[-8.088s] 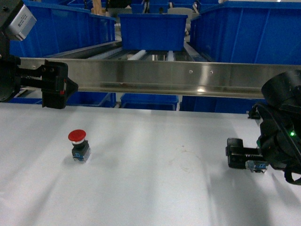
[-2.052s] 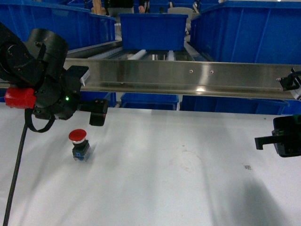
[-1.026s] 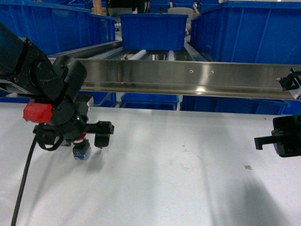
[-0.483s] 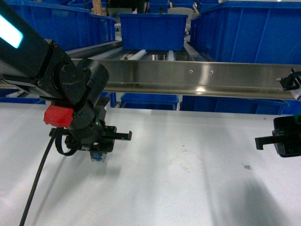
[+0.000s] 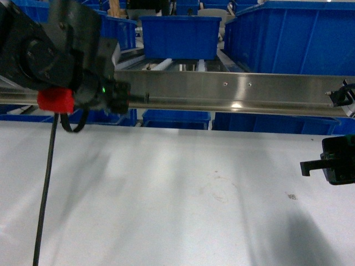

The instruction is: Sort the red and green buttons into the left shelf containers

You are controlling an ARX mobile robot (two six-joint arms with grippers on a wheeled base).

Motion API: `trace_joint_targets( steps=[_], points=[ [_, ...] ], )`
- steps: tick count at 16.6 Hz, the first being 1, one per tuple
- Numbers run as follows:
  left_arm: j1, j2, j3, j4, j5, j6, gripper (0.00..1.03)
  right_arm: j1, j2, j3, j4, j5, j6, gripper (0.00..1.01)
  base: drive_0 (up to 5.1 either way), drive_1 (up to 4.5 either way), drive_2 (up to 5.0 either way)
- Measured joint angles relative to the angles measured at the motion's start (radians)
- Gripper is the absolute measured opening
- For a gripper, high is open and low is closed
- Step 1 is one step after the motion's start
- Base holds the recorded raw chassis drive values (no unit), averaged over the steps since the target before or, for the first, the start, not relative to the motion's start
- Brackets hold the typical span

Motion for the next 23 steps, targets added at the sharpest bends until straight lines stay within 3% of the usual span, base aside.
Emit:
trace_joint_targets(
  steps=[3,5,8,10,23],
  points=[
    [0.000,-0.154,-0.077,0.266,-0.014,0.000,0.28,0.000,0.000,0.000,0.000,0.000,0.000,0.30,0.0,0.00,0.0],
    [-0.012,-0.254,-0.153,0.382,-0.092,-0.013,0.28,0.000,0.000,0.000,0.000,0.000,0.000,0.30,0.0,0.00,0.0],
    [-0.035,-0.385,-0.220,0.415,-0.172,-0.034,0.28,0.000,0.000,0.000,0.000,0.000,0.000,0.30,0.0,0.00,0.0],
    [-0.033,-0.408,-0.228,0.431,-0.192,-0.033,0.28,0.000,0.000,0.000,0.000,0.000,0.000,0.30,0.0,0.00,0.0],
    [-0.033,-0.404,-0.232,0.425,-0.193,-0.029,0.28,-0.006,0.007,0.001,0.000,0.003,0.000,0.29,0.0,0.00,0.0]
  ],
)
